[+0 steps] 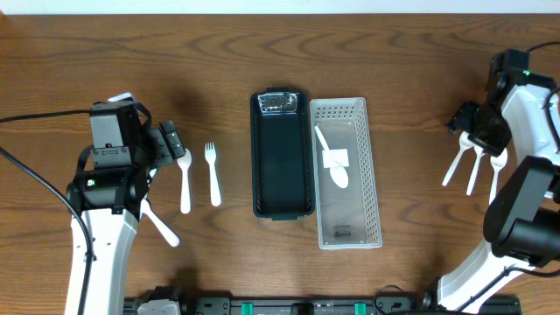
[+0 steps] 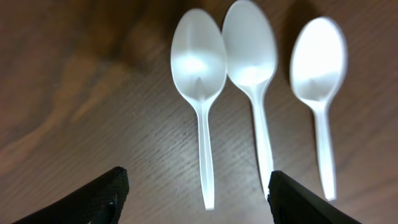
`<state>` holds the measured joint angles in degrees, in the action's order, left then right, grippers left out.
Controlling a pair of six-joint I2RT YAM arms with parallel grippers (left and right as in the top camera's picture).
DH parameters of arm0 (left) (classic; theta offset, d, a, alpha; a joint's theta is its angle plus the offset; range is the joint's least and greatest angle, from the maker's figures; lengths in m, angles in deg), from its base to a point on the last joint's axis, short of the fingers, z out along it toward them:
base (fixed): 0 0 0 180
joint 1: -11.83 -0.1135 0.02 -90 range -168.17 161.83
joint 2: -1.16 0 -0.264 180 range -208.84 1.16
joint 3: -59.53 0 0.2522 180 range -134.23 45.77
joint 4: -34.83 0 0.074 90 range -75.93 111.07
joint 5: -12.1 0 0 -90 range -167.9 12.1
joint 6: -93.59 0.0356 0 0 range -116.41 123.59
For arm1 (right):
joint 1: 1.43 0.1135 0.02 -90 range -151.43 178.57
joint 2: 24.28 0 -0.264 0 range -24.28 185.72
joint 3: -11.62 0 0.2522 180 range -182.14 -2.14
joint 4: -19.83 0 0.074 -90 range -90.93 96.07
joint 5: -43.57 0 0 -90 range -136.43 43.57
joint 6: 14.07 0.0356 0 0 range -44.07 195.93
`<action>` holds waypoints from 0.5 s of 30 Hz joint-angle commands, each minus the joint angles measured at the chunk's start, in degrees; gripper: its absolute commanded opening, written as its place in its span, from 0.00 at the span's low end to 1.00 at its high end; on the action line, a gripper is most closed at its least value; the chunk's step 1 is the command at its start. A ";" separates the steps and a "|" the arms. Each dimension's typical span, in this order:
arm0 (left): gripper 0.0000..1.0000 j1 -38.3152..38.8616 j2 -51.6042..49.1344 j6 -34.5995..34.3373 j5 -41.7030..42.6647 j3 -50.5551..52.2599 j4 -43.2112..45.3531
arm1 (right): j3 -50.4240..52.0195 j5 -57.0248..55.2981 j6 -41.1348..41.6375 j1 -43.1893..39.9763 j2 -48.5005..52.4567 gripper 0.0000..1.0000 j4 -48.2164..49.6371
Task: Pack container
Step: 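Return the right gripper and grasp a second white spoon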
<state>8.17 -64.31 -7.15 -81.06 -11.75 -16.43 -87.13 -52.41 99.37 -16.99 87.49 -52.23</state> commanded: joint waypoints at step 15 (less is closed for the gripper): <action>0.98 -0.17 -0.02 -0.74 -0.26 -1.11 -0.24 | 10.64 2.99 -3.80 -0.24 2.27 0.75 13.99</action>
<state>8.17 -64.31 -7.15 -81.06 -11.75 -16.45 -77.23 -49.72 96.71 -16.99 89.30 -39.07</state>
